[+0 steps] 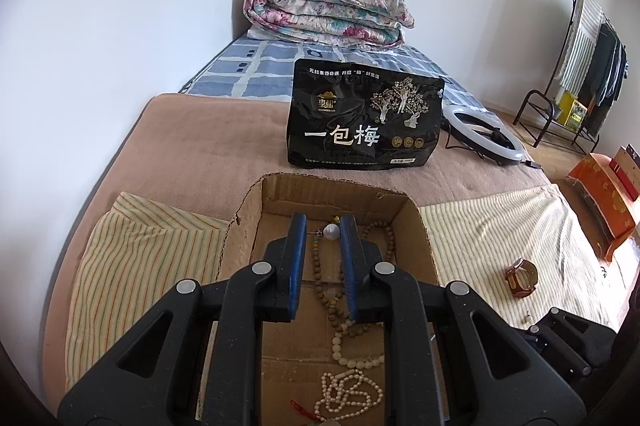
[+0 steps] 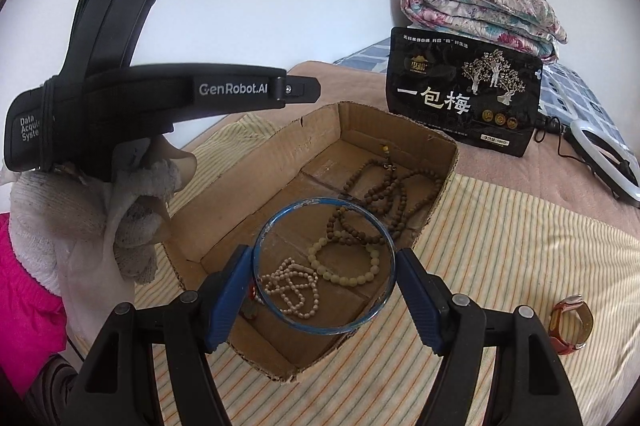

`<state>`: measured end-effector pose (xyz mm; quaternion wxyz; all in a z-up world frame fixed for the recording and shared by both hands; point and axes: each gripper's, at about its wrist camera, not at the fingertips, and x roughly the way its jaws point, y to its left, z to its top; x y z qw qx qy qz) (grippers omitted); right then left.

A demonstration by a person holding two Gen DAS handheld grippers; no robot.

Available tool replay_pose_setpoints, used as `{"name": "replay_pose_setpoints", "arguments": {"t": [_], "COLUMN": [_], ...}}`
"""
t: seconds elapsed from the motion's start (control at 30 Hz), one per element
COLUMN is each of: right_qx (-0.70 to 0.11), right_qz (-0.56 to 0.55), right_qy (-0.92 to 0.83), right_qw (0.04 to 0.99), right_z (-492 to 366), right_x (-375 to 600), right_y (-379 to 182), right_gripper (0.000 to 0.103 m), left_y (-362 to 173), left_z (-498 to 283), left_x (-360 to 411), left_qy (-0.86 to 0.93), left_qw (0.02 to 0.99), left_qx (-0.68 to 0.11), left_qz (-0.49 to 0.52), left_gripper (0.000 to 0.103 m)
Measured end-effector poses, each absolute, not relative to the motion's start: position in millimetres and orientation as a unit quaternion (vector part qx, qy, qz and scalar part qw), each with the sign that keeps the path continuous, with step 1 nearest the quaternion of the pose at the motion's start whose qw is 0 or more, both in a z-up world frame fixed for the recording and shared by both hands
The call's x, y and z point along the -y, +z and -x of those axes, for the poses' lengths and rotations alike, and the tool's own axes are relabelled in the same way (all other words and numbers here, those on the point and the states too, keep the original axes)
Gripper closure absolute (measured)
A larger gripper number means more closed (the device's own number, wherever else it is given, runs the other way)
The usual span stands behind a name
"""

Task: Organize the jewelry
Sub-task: 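Carry the pearl and blue bangle into the cardboard box and open both tools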

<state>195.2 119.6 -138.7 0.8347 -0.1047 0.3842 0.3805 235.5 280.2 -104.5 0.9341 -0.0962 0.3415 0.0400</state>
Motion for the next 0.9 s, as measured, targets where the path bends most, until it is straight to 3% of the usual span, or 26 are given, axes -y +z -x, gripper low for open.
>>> {"name": "replay_pose_setpoints", "arguments": {"t": [0.4, 0.5, 0.53, 0.6, 0.9], "right_qx": [-0.385, -0.381, -0.379, -0.377, -0.380], "right_qz": [0.108, 0.108, 0.108, 0.104, 0.103], "right_qy": [0.388, 0.386, 0.384, 0.384, 0.382], "right_qw": [0.830, 0.833, 0.835, 0.836, 0.836], "right_z": [-195.9, -196.8, -196.8, -197.5, -195.4], "right_x": [-129.9, -129.1, -128.6, -127.9, -123.8], "right_y": [-146.4, -145.1, -144.3, -142.8, -139.8], "right_gripper": [0.028, 0.020, 0.016, 0.015, 0.014], "left_y": [-107.3, -108.5, -109.0, -108.7, -105.2], "left_z": [-242.5, -244.7, -245.3, -244.5, -241.9], "left_x": [-278.3, -279.8, -280.1, -279.9, -277.8], "left_qy": [0.044, 0.046, 0.045, 0.043, 0.045], "left_qw": [0.934, 0.933, 0.932, 0.933, 0.935], "left_qx": [-0.341, -0.342, -0.343, -0.340, -0.336], "left_qz": [0.098, 0.103, 0.106, 0.108, 0.106], "left_gripper": [0.087, 0.086, 0.083, 0.055, 0.051]}}
